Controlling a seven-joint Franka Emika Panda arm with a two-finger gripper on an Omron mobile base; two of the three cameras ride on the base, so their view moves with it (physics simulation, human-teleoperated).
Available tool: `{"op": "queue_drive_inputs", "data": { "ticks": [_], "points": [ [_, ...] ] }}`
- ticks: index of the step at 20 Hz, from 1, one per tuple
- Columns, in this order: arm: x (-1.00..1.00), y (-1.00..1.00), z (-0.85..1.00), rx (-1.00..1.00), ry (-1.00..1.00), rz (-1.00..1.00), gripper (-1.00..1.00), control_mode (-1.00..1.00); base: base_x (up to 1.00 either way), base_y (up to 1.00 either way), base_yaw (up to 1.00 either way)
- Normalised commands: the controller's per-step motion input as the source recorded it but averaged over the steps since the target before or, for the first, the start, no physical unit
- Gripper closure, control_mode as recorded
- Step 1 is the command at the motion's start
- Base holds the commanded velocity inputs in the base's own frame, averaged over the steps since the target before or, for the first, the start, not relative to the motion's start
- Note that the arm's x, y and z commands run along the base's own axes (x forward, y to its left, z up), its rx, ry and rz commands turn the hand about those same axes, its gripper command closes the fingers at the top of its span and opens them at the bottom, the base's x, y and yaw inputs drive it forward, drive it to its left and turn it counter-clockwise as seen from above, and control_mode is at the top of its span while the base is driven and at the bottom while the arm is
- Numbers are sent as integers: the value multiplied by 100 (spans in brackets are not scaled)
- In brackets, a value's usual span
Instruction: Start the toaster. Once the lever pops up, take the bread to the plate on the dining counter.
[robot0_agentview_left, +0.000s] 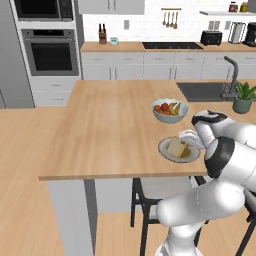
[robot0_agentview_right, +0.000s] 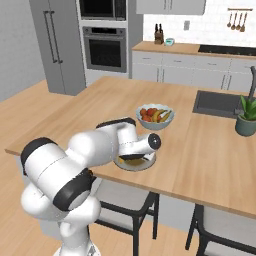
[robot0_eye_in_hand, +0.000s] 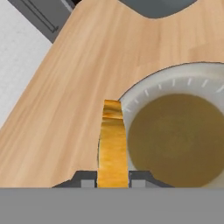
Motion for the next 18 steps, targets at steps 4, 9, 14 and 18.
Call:
{"op": "queue_drive_inputs", "data": {
  "ticks": [4, 9, 14, 18],
  "points": [
    [10, 0, -13, 0, 0, 0, 100, -100, 0, 0, 0],
    [14, 0, 0, 1, 0, 0, 100, -100, 0, 0, 0],
    [17, 0, -6, 0, -1, 0, 100, -100, 0, 0, 0],
    [21, -2, -1, 0, 0, 0, -100, -100, 0, 0, 0]
  ]
}}
